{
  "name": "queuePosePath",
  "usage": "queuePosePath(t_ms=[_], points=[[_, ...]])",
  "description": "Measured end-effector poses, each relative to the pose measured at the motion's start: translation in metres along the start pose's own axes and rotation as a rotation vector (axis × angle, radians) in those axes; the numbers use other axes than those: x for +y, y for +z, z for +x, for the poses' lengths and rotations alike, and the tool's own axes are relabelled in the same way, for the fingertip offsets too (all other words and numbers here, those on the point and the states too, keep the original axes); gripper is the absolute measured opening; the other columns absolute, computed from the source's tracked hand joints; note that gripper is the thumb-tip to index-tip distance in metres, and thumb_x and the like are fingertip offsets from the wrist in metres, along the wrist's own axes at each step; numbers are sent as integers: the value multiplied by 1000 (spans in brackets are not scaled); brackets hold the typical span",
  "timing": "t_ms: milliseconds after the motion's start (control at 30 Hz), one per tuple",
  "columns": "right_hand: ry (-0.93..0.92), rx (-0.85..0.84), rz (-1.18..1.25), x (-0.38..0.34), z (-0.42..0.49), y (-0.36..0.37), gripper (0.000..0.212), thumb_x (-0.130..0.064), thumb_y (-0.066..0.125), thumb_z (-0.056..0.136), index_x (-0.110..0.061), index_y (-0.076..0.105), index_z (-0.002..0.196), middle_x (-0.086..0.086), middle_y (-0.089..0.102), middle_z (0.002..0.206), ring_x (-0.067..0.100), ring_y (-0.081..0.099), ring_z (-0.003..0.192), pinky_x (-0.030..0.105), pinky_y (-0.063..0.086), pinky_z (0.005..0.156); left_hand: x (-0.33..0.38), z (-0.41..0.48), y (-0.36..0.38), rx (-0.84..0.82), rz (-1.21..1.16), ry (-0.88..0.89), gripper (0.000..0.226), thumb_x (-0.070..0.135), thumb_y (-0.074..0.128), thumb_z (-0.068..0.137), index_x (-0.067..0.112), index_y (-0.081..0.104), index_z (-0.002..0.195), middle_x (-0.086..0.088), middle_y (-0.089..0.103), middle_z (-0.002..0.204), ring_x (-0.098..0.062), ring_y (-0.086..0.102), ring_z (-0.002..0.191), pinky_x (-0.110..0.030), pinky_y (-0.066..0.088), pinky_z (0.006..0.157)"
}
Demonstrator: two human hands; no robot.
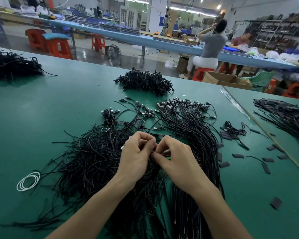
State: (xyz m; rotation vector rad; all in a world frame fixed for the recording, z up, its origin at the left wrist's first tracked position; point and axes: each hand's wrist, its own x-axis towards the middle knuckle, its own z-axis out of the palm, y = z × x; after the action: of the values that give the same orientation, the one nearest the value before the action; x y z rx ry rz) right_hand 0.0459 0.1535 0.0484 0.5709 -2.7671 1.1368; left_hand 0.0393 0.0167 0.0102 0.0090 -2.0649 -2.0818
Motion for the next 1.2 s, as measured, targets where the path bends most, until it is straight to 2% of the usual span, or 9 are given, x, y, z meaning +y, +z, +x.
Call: queuePosePath(t_ms=[167,300,433,533,633,733,900,1000,1200], points=[[45,-88,111,2,1,-5,23,-24,70,90,-32,52,78,-15,67,84,0,62,82,11,45,69,3,-2,1,28,-23,43,10,12,62,97,18,64,90,6,70,73,-6,62,64,-20,49,58],[81,-141,198,4,0,-4,24,-21,67,92,-31,51,79,-12,68,74,0,60,70,17,44,67,0,-3,2,39,-16,61,13,9,62,97,19,64,88,7,68,73,-5,60,64,-19,47,57],[57,-86,198,3,-2,-3,22,-16,69,90,-27,52,80,0,72,83,10,68,89,38,55,81,-2,-3,1,33,36,78,15,10,62,97,22,64,88,7,66,71,-2,55,58,-18,43,55],[7,-1,184,1,-3,-2,22,-14,69,91,-26,53,80,-3,70,79,10,68,82,35,56,75,2,0,-2,1,48,55,7,20,62,98,20,64,91,3,68,79,-5,57,62,-21,46,58],[-68,56,235,-2,-1,-5,24,-12,68,92,-27,54,80,-14,69,78,4,67,77,19,52,65,9,1,-7,-181,-45,-165,41,50,59,89,12,65,102,-17,70,105,-13,66,82,-30,57,70],[-119,52,279,-4,0,-4,25,-9,66,92,-27,54,80,-10,69,77,9,67,74,22,55,62,15,-4,-12,-495,-324,-480,65,66,51,85,10,72,111,-23,69,107,-28,69,92,-42,59,79],[-165,-1,180,-1,4,-8,25,-12,67,91,-29,53,79,-8,67,75,15,65,64,24,51,59,14,-6,-16,-640,-354,-519,69,72,40,85,16,79,84,-13,69,75,-20,67,60,-26,52,49],[-160,-20,153,2,8,-11,23,-11,70,89,-28,57,78,-9,69,79,12,69,78,28,55,73,13,-5,-21,-612,-223,-450,65,74,40,84,21,74,66,-4,63,58,-12,54,40,-19,41,36],[-142,-20,219,8,12,-8,13,-13,76,83,-24,71,80,-8,71,71,8,66,63,17,51,67,1,-5,-25,-558,-214,-359,59,71,42,89,19,65,74,6,34,47,-5,28,32,-12,21,32]])
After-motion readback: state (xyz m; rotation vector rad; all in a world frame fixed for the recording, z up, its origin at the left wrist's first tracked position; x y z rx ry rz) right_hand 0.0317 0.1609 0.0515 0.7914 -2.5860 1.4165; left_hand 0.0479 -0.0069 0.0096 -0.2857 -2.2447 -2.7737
